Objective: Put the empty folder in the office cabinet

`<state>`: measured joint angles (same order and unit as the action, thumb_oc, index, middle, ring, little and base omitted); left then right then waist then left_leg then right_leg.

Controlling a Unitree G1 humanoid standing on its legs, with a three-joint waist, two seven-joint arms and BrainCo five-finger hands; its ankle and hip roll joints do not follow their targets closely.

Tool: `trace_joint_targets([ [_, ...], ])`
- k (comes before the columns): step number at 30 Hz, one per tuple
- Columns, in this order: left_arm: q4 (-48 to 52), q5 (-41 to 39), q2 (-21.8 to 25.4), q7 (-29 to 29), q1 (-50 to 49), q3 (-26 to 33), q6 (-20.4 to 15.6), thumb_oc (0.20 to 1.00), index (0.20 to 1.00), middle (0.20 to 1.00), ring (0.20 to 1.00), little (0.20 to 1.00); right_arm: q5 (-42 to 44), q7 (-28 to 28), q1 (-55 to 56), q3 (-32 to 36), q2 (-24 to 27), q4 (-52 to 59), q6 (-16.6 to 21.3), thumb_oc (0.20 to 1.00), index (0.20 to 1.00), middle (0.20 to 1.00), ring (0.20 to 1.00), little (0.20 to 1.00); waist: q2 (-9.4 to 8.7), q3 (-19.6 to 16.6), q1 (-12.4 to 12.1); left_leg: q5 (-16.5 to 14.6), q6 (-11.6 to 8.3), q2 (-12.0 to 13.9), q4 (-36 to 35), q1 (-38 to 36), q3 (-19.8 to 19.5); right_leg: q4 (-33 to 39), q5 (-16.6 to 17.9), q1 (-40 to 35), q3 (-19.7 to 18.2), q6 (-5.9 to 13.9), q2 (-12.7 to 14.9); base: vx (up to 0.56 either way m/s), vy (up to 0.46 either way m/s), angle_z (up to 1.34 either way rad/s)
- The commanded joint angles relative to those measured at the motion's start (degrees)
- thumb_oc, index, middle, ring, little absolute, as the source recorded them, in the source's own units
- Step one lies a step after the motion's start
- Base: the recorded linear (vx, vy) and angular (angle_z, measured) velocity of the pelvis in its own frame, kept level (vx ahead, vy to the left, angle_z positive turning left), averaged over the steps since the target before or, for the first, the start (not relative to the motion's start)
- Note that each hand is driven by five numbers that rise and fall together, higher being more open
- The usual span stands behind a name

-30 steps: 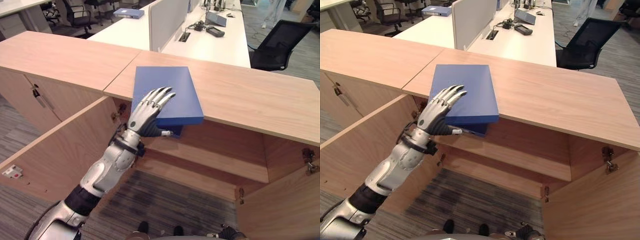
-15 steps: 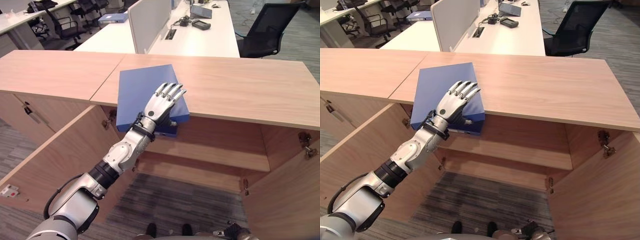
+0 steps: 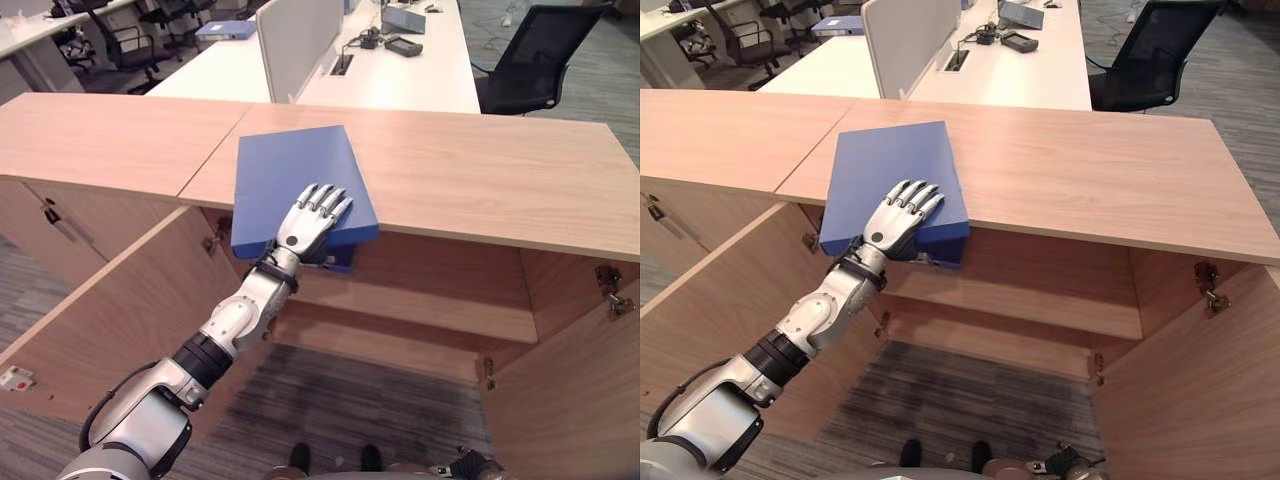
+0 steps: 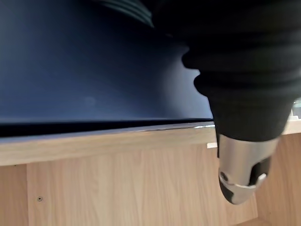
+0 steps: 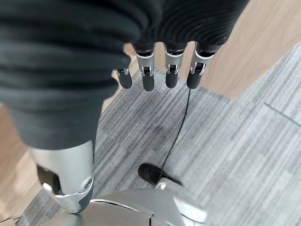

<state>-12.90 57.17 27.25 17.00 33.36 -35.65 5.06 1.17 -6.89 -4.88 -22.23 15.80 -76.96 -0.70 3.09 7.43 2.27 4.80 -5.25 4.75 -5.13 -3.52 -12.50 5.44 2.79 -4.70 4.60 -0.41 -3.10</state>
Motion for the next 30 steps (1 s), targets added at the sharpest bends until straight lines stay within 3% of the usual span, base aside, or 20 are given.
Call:
trace_joint_targets([
  [1,-2.77,2.35,0.40,1.15,2.97,4.51,2.44,1.000,1.000,1.000,1.000,1.000,0.49,-0.40,-0.20,-1.01,-0.98,0.32,-0.06,1.000,1.000,1.000,1.000,1.000,-4.74,-0.28,-1.25,-3.26,-0.66,0.36,1.24,-0.31,0.27,-0.44,-5.87,-2.96,-0.12,1.71,-0.01,0.00,0.000,-0.04],
  [17,-13.00,3.80,0.40,0.87,4.57,5.94,7.59,1.000,1.000,1.000,1.000,1.000,-0.40,0.33,0.63,-1.42,-0.64,1.07,-0.27,1.000,1.000,1.000,1.000,1.000,-4.59,-0.56,-0.65,-3.31,-0.65,0.55,1.48,-0.49,1.36,-0.44,-5.96,-3.21,-0.59,1.63,0.10,0.00,0.000,-0.03],
  [18,-13.71,4.20,0.47,0.65,4.26,6.03,7.95,0.586,0.586,0.586,0.586,0.586,-0.61,0.35,0.74,-1.58,-0.66,1.19,-0.27,1.000,1.000,1.000,1.000,1.000,-4.58,-0.59,-0.60,-3.35,-0.64,0.60,1.50,-0.56,1.52,-0.44,-5.98,-3.23,-0.60,1.63,0.13,0.00,0.000,0.00],
  [19,-14.42,4.48,0.47,0.66,4.18,5.87,8.15,0.231,0.231,0.231,0.231,0.231,-0.77,0.36,0.68,-1.74,-0.70,1.22,-0.20,1.000,1.000,1.000,1.000,1.000,-4.58,-0.61,-0.60,-3.40,-0.62,0.55,1.58,-0.53,1.62,-0.44,-5.99,-3.23,-0.65,1.66,0.12,0.00,0.000,0.00],
  [20,-15.34,4.71,0.40,0.57,4.13,5.75,8.45,0.200,0.200,0.200,0.200,0.200,-0.87,0.41,0.75,-1.83,-0.70,1.29,-0.16,1.000,1.000,1.000,1.000,1.000,-4.54,-0.59,-0.54,-3.41,-0.60,0.55,1.63,-0.54,1.70,-0.44,-6.00,-3.25,-0.67,1.65,0.12,0.00,0.000,0.00],
  [24,-28.06,4.50,-2.43,0.46,4.81,2.16,9.68,0.200,0.200,0.200,0.200,0.200,-1.49,0.35,0.47,-2.76,-0.28,1.57,0.30,1.000,1.000,1.000,1.000,1.000,-4.25,-0.59,-0.05,-3.66,-0.23,0.53,2.28,-0.77,2.75,-0.44,-6.09,-3.52,-0.89,1.63,0.31,0.00,0.010,-0.07],
  [30,-35.57,3.12,-3.76,0.77,4.81,0.28,9.44,0.200,0.200,0.200,0.200,0.200,-1.85,0.08,0.98,-3.31,-0.24,1.11,0.90,1.000,1.000,1.000,1.000,1.000,-4.01,-0.72,0.29,-4.07,-0.01,0.48,2.71,-1.23,3.55,-0.44,-6.33,-4.02,-1.17,1.70,0.52,0.01,0.008,-0.08],
])
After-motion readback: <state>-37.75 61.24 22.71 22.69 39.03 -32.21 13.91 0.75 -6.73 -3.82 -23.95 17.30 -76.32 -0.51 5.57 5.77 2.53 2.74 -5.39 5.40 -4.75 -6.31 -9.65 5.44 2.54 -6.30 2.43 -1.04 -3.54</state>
